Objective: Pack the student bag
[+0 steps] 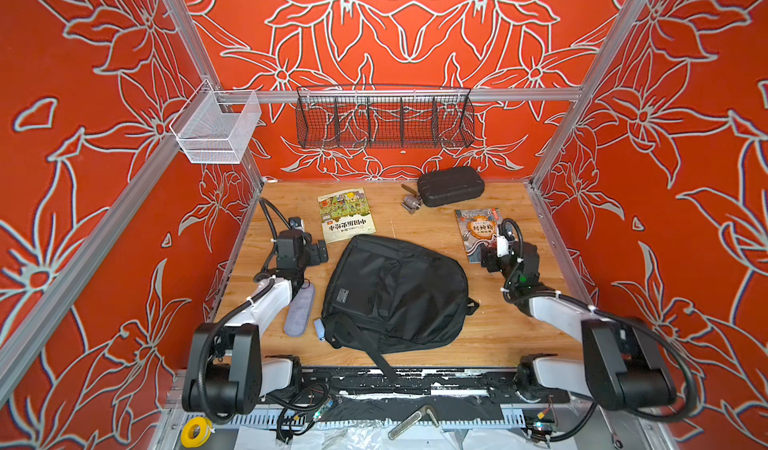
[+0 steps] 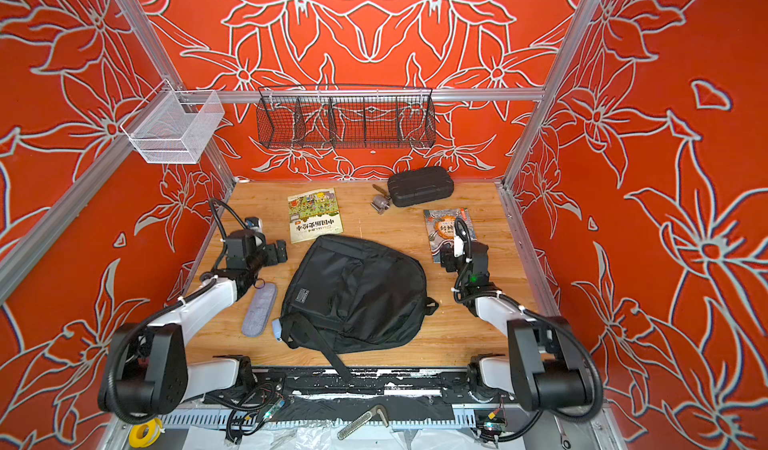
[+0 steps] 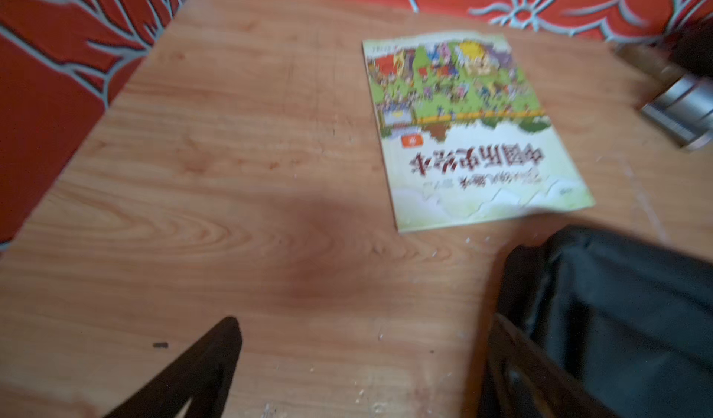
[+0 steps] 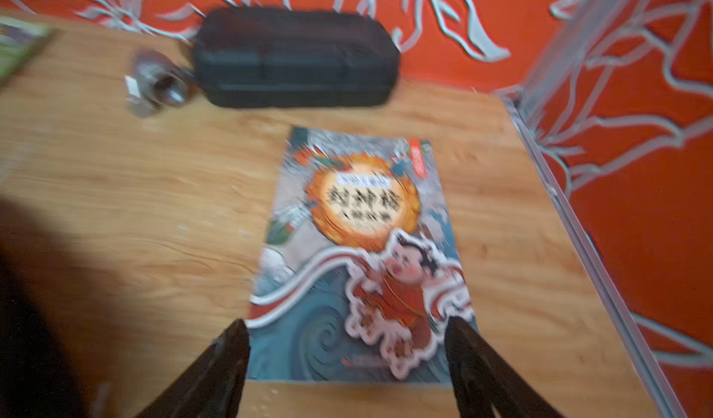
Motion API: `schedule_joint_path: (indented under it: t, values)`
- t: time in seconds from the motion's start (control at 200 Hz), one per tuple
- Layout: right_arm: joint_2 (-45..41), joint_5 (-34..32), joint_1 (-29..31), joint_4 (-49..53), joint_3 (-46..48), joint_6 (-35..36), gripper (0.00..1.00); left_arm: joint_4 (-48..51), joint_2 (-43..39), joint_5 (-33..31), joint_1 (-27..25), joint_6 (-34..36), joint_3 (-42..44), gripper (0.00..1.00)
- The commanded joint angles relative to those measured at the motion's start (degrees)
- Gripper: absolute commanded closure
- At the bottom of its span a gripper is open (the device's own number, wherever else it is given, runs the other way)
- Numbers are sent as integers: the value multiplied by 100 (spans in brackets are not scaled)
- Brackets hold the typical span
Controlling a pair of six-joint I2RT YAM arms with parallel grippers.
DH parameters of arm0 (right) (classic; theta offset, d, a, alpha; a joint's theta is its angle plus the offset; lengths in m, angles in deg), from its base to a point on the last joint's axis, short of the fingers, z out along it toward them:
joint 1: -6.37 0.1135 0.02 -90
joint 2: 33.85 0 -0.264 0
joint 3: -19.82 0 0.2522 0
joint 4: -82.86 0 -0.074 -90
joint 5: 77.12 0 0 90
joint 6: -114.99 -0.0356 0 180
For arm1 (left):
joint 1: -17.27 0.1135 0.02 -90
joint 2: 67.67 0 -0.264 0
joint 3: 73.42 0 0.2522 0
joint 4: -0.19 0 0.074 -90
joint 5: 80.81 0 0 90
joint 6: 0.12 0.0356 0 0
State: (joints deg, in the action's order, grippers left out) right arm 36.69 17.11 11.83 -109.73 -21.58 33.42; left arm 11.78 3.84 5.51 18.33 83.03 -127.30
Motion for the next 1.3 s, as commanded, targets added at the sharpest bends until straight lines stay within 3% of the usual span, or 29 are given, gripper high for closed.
schedule_joint_path:
  t: [0.0, 0.085, 0.205, 0.305, 0.44, 0.575, 0.716, 1.091, 1.296]
  values:
    - [-324, 1833, 406, 1874, -805, 1419, 23, 2348, -316, 318, -327, -1140, -761, 2]
    - [-128, 2269, 998, 2900, -1362, 2402, 28, 3380, -296, 613, -827, -2095, -1060, 5]
    - [503, 3372, 1621, 4347, -2192, 3977, 43, 3929, -291, 859, -1704, -3027, -976, 6]
    - [1118, 3636, 2194, 5117, -2812, 4531, 50, 4133, -339, 1338, -1969, -3636, -762, 6]
    - [1703, 3837, 2660, 5570, -3051, 5318, 54, 4646, -566, 1534, -2085, -3812, -615, 6]
    - [1932, 3746, 2865, 5432, -2946, 5312, 53, 5157, -766, 1571, -2224, -3885, -525, 5]
    - [2325, 2537, 2940, 4721, -2846, 4504, 46, 5403, -899, 1106, -2286, -3937, -309, 0]
    - [4601, 812, 2938, 5720, -5380, 3326, 47, 4004, 73, 1917, -2226, -4024, 127, 0]
    - [5121, 453, 2894, 5639, -6113, 3082, 47, 3872, 905, 1765, -1936, -3430, -568, 18]
